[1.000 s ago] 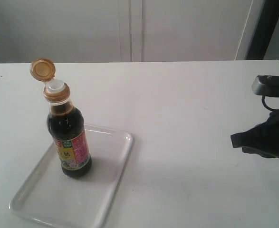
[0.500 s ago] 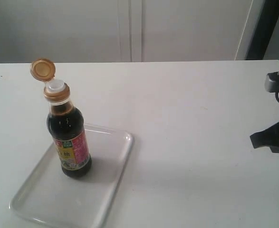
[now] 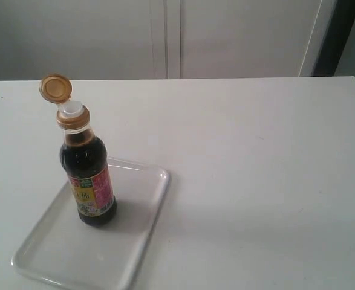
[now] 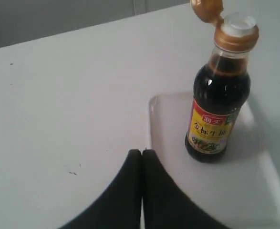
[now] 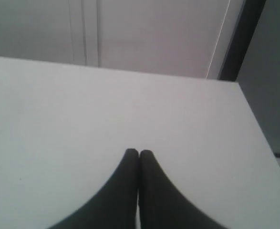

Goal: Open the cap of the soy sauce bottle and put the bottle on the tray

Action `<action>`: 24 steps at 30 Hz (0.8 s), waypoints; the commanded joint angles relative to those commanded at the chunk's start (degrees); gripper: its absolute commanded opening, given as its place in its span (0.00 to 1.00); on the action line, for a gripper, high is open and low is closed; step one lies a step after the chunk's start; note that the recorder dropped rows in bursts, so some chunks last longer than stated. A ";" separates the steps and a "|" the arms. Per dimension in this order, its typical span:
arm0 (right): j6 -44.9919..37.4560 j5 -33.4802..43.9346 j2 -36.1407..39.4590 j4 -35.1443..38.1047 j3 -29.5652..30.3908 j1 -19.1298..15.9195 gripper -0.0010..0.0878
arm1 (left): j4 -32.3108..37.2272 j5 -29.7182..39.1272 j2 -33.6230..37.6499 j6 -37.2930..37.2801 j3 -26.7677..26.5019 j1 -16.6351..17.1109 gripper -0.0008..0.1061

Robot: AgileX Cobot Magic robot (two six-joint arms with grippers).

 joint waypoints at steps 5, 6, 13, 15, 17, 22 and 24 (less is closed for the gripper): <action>-1.13 -1.81 -7.05 0.00 2.88 0.00 0.01 | -1.92 -2.15 -3.74 0.00 2.74 0.00 0.01; -1.13 -1.81 -8.48 0.00 3.19 0.00 0.01 | -2.22 -2.15 -4.31 0.00 3.17 0.00 0.01; -1.13 -1.78 -12.97 -0.13 3.56 0.00 0.01 | -2.34 -2.13 -6.79 0.00 3.94 0.00 0.01; -1.13 -1.78 -12.97 -0.13 3.56 0.00 0.01 | -2.34 -1.78 -6.79 0.00 3.94 0.00 0.01; -1.13 -1.78 -12.97 -0.13 3.56 0.00 0.01 | -2.34 -1.78 -6.79 0.00 3.94 0.00 0.01; -1.13 -1.78 -12.97 -0.13 3.56 0.00 0.01 | -2.34 -1.78 -6.79 0.00 3.94 0.00 0.01; -1.13 -1.78 -12.97 -0.13 3.56 0.00 0.01 | -2.34 -1.78 -6.79 0.00 3.94 0.00 0.01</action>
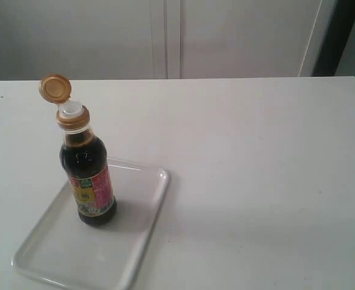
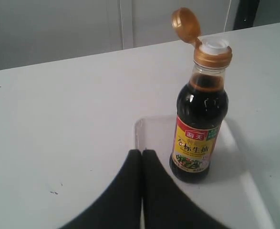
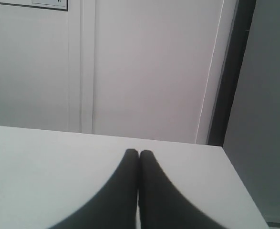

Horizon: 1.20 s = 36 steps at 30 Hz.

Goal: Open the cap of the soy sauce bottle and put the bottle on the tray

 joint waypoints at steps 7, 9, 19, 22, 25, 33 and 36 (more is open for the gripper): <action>0.00 0.00 0.00 0.00 0.00 0.00 0.01 | -2.39 -0.33 0.00 4.62 0.24 0.00 0.01; 0.00 0.00 0.00 0.00 0.00 0.00 0.01 | -8.90 -1.05 0.00 16.62 2.29 0.00 0.01; 0.00 0.00 0.00 0.00 0.00 0.00 0.01 | -11.32 -7.16 -0.40 15.00 8.55 10.42 0.01; 0.00 0.00 0.00 0.00 0.00 0.00 0.01 | -11.32 -7.34 -1.24 15.00 9.98 12.90 0.01; 0.00 0.12 0.01 0.00 0.00 0.00 0.01 | -11.32 -7.76 -4.02 15.00 12.64 15.30 0.01; 0.00 0.12 0.01 0.00 0.00 0.00 0.01 | -11.58 -9.35 -8.52 15.00 18.18 16.92 0.01; 0.00 0.12 0.01 0.00 0.00 0.00 0.01 | -11.58 -9.46 -8.52 15.00 19.88 17.04 0.01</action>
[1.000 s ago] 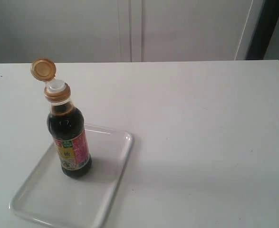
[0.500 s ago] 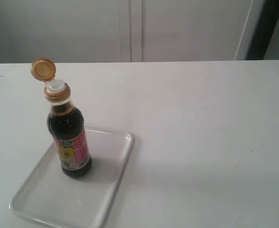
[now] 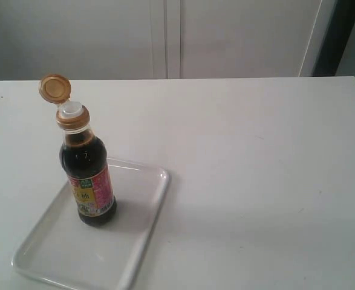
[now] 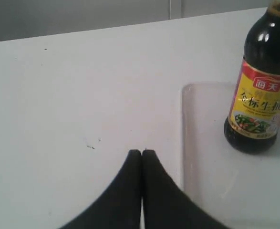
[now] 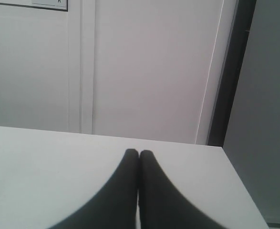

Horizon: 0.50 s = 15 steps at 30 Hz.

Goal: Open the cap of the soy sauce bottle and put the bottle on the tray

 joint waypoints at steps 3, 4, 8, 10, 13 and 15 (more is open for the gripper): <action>0.00 0.00 0.00 0.00 0.00 0.00 0.01 | 0.00 -1.77 0.00 0.00 1.96 0.00 0.01; 0.00 0.00 0.00 0.00 0.00 0.00 0.01 | 0.00 -3.00 0.00 0.00 2.75 0.00 0.01; 0.00 0.00 0.00 0.00 0.00 0.00 0.01 | 0.00 -5.64 0.00 0.00 3.95 0.00 0.01; 0.00 0.00 0.00 0.00 0.00 0.00 0.01 | 0.00 -4.18 0.00 0.00 3.95 0.11 0.01; 0.00 0.00 0.00 0.00 0.00 0.00 0.01 | 0.00 -3.33 0.00 0.00 3.95 0.19 0.01; 0.00 0.00 0.00 0.00 0.00 0.00 0.01 | 0.00 -2.43 0.00 0.00 3.95 0.19 0.01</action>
